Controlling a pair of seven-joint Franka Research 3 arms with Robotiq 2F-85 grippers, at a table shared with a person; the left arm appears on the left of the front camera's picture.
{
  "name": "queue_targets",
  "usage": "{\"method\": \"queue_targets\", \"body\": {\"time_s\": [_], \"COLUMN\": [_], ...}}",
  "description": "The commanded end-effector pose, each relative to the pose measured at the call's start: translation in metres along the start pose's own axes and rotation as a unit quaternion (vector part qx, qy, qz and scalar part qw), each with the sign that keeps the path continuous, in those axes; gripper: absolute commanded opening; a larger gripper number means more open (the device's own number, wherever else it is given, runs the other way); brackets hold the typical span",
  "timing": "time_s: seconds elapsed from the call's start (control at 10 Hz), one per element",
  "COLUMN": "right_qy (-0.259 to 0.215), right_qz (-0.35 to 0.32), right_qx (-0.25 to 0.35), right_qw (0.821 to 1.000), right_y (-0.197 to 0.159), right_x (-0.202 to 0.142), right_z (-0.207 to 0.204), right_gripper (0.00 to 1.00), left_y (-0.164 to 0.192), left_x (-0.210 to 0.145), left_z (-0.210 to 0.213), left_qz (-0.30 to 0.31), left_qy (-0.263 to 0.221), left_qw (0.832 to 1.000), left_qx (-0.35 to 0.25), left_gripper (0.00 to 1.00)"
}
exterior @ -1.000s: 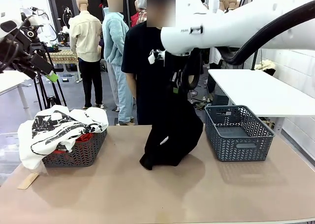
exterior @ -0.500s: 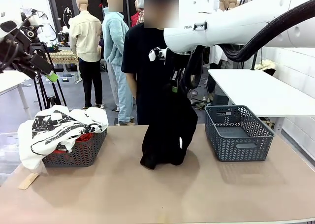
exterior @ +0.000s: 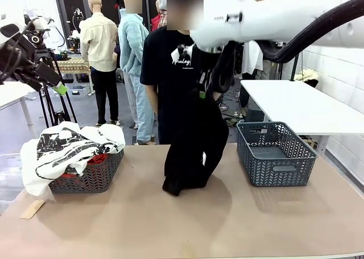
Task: Sort the tops and bottoms.
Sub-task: Lift clothes from the center of the table with your right hand.
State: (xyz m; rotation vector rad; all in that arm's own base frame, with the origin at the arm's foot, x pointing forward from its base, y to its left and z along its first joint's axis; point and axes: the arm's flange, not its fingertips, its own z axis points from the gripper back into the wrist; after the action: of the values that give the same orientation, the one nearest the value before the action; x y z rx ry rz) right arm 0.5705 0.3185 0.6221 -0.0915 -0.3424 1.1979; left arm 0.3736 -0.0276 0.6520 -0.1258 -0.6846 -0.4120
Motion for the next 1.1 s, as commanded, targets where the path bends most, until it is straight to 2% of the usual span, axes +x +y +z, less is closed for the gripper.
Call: {"method": "queue_targets", "body": {"time_s": [0.0,0.2,0.8,1.0], "right_qy": [-0.002,-0.017,-0.031,-0.035], "right_qz": [0.002,0.006,0.056,0.063], "right_qx": [-0.013,-0.031,-0.056,-0.082], "right_qw": [1.0,0.999,0.996,0.994], "right_y": [-0.008,-0.013,-0.011,-0.011], "right_x": [0.002,0.01,0.05,0.055], "right_z": [0.041,0.064,0.09,0.115], "right_gripper": [0.0,0.0,0.0,0.0], "left_y": [0.0,0.0,0.0,0.0], "left_x": [-0.001,-0.001,-0.001,-0.001], "left_z": [0.0,0.0,0.0,0.0], "left_qz": [0.002,0.002,0.002,0.002], "left_qy": [-0.004,-0.004,-0.004,-0.004], "left_qw": [1.0,1.0,1.0,1.0], "left_qx": [0.006,0.006,0.006,0.006], "left_gripper": [1.0,1.0,1.0,1.0]}}
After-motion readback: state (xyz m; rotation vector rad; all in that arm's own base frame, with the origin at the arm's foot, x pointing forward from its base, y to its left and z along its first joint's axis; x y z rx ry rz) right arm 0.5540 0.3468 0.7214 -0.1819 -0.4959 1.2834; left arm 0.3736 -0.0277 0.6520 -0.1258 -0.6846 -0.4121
